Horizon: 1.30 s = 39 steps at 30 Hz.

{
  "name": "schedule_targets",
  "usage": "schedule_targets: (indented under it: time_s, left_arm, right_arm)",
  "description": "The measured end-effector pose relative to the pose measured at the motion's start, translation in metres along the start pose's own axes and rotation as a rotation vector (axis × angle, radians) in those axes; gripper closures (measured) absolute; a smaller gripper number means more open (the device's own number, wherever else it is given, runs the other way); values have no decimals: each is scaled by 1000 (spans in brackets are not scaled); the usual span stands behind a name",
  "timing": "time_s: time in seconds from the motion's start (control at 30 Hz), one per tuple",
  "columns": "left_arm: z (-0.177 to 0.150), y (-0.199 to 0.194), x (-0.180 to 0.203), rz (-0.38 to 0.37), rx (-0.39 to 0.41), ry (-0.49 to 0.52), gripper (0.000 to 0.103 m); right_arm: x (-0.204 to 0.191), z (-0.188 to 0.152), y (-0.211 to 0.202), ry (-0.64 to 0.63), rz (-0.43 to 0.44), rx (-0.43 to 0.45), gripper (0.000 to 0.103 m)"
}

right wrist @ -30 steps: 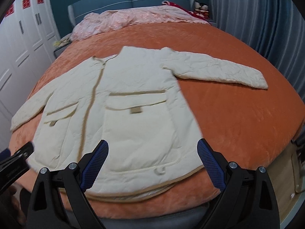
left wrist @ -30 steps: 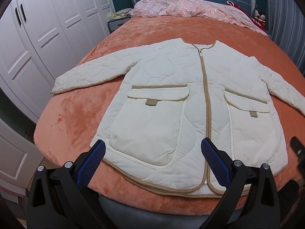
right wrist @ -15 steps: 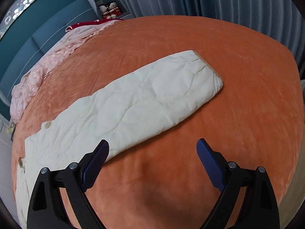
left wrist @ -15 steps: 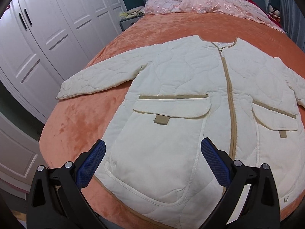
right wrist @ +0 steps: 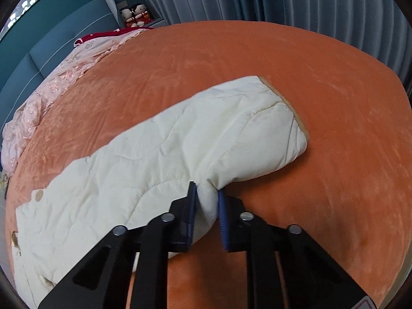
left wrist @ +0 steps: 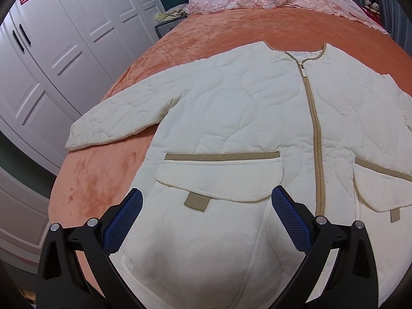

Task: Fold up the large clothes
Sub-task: 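Grasp a sleeve cuff with the right tool and fold it across the jacket body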

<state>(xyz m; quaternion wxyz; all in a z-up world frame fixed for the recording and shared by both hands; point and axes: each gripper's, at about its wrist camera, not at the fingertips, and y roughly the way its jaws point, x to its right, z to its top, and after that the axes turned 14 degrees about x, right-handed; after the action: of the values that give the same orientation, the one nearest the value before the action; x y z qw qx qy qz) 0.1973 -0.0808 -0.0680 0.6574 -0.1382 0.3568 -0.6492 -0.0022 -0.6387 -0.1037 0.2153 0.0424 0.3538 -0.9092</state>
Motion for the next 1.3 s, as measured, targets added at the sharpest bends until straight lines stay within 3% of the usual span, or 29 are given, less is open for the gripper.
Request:
schedule_targets:
  time_s: [0.13, 0.27, 0.47, 0.67, 0.87, 0.97, 1.03, 1.13, 1.23, 1.3]
  left_arm:
    - [0, 7, -2, -12, -19, -20, 5]
    - [-3, 13, -11, -12, -34, -42, 5]
    - [-8, 19, -40, 1, -48, -89, 5]
    - [-16, 28, -79, 31, -63, -128, 5]
    - [-26, 41, -108, 51, -85, -159, 5]
    - [-28, 46, -114, 22, -98, -184, 5]
    - [-27, 49, -115, -17, -107, -215, 5]
    - [-20, 53, -114, -91, -115, -273, 5]
    - [-7, 62, -109, -170, -121, -350, 5]
    - [5, 73, -103, -233, -137, -417, 5]
  right_arm:
    - [-62, 28, -48, -114, 140, 114, 95]
    - [-150, 31, -111, -265, 352, 184, 95]
    - [-282, -33, -182, -486, 660, 151, 95]
    - [-369, -123, -208, -599, 826, 17, 96]
    - [-415, -215, -219, -724, 859, -126, 96]
    - [-419, -266, -230, -835, 849, -190, 87]
    - [-420, -287, -231, -901, 827, -200, 87]
    - [-410, -295, -239, -894, 819, -211, 86]
    - [-382, -276, -239, -790, 813, -243, 83]
    - [-359, -261, -234, -709, 792, -264, 68]
